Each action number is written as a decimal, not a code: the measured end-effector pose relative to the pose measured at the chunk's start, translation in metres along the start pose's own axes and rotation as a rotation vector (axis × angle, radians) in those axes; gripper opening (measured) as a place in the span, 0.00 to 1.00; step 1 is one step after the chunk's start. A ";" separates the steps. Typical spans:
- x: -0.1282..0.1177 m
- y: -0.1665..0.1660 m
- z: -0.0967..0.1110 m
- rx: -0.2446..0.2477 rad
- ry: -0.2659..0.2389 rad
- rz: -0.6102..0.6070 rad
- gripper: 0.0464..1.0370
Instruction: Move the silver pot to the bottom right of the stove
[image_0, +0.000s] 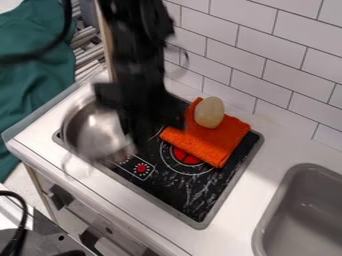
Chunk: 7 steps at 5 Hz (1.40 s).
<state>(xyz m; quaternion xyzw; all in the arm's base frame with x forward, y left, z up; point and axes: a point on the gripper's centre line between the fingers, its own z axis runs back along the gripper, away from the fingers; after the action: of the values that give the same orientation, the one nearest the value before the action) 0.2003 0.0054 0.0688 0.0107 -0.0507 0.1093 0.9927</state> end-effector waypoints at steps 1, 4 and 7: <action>-0.021 -0.026 -0.017 -0.037 0.039 -0.021 0.01; -0.008 -0.052 -0.064 -0.045 0.081 -0.091 0.01; 0.011 -0.066 -0.100 -0.018 0.158 -0.113 0.01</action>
<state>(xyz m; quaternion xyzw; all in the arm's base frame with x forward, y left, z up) 0.2353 -0.0538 -0.0298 -0.0043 0.0272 0.0534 0.9982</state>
